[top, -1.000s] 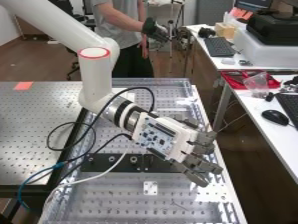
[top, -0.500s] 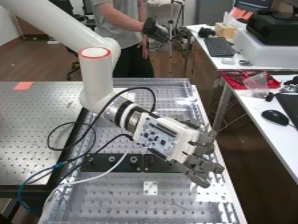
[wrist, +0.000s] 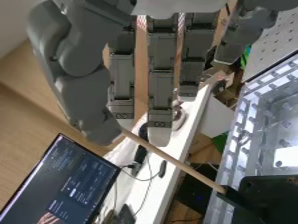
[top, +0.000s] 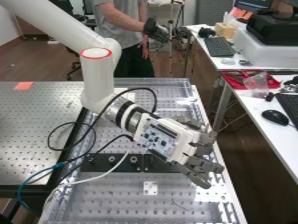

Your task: Grab the chopstick and place it in the clear container

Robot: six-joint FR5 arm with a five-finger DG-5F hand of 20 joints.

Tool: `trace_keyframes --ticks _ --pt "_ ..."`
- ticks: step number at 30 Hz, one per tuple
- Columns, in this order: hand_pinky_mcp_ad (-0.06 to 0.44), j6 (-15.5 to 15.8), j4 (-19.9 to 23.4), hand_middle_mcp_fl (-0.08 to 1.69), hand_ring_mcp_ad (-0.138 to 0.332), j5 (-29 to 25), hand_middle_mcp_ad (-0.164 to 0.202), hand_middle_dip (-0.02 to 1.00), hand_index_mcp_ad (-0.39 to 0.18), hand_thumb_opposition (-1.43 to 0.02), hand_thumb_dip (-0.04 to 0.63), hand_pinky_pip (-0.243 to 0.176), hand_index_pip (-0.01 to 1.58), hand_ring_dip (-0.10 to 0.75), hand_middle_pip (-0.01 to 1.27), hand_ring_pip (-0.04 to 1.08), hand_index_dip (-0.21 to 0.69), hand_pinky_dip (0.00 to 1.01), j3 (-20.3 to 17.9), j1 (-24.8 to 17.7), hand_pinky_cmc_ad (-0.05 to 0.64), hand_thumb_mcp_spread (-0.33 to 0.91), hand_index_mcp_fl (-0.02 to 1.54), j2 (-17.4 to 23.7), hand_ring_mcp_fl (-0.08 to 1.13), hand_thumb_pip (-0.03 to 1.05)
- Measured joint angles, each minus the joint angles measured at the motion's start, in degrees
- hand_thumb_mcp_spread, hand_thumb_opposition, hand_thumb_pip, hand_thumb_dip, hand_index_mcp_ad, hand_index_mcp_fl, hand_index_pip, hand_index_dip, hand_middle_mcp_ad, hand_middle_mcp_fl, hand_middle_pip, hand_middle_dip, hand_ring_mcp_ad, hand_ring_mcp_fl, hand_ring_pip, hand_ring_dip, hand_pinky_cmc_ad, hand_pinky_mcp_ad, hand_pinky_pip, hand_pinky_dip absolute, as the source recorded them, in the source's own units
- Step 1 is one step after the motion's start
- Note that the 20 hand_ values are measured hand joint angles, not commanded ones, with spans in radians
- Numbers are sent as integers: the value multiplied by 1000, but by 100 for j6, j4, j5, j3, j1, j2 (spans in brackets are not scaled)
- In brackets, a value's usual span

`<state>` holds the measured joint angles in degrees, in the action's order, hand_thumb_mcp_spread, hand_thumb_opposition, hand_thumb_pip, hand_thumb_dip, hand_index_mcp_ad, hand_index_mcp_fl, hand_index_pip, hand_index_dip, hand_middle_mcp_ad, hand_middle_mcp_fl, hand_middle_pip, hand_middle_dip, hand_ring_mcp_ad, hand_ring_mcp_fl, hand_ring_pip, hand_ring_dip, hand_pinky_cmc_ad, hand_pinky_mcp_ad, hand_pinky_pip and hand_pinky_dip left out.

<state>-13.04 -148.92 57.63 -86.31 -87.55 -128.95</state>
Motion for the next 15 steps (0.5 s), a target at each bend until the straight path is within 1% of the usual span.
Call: trace_keyframes --ticks 2,4,8,10,12,14,15 --pt "201 2 0 770 87 3 63 607 -136 -833 325 -73 1204 396 600 87 16 176 6 -1 229 552 461 -6 426 546" --pt "201 -5 -8 770 87 0 66 607 -136 -840 325 -63 1204 398 600 80 16 180 19 -3 248 548 468 -16 435 546" --pt "201 7 -13 761 80 -11 66 607 -138 -848 325 -63 1192 394 600 79 16 180 32 -6 246 565 475 -26 443 546" --pt "199 6 -24 785 75 -18 63 607 -141 -848 325 -63 1187 400 602 79 16 180 40 -8 244 567 508 -31 443 546" --pt "202 1 -30 785 80 -21 63 607 -141 -848 325 -59 1187 408 602 87 16 180 43 -7 265 567 510 -35 442 546" --pt "202 6 -31 785 70 -19 65 607 -152 -864 325 -59 1199 408 602 87 16 180 50 -9 265 560 524 -36 459 545" --pt "202 8 -38 808 72 -25 63 607 -168 -883 325 -59 1216 408 602 87 16 180 56 -10 265 572 531 -38 459 545"
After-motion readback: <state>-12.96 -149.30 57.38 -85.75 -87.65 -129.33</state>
